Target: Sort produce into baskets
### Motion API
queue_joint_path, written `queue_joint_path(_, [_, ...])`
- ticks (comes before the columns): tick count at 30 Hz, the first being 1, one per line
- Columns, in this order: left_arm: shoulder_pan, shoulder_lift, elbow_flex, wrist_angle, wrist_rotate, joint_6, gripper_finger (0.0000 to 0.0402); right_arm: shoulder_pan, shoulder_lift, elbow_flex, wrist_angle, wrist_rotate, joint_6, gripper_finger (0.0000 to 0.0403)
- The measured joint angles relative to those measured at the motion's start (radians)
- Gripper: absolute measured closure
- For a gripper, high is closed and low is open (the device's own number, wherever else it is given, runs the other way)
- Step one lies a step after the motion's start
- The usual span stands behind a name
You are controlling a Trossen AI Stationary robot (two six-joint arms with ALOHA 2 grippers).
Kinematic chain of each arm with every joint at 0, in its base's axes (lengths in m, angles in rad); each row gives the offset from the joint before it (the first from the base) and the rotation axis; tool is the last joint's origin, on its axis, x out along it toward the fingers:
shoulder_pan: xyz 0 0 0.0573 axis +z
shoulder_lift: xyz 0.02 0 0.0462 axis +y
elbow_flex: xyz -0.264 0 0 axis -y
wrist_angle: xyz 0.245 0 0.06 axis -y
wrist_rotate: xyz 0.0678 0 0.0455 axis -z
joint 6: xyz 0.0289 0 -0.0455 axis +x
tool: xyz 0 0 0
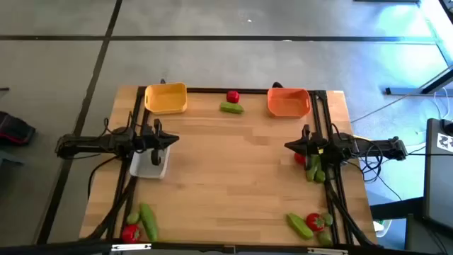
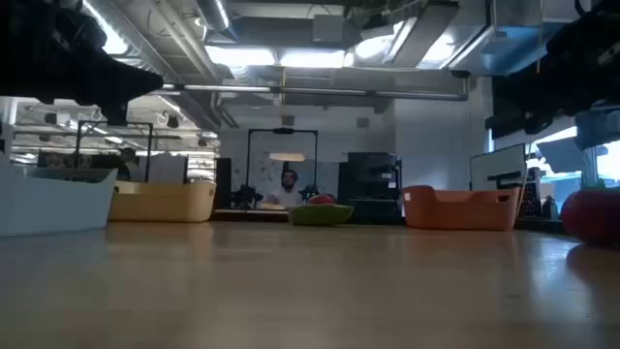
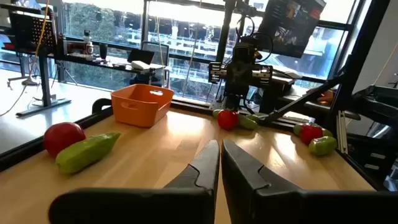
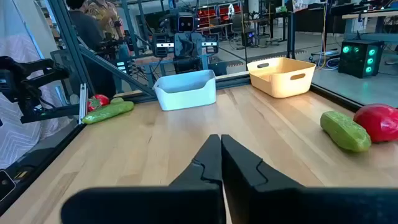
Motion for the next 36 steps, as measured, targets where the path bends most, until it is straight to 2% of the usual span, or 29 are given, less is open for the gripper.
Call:
queue_joint_path(34, [0.000,0.000,0.000,0.003,0.000,0.004,0.0386,0.000,0.000,0.000,0.004,0.001,-0.003,0.0396])
queue_joint_path(36, [0.000,0.000,0.000,0.014,0.000,0.031,0.0386,0.000,0.000,-0.003,0.034,0.043,-0.039,0.0396])
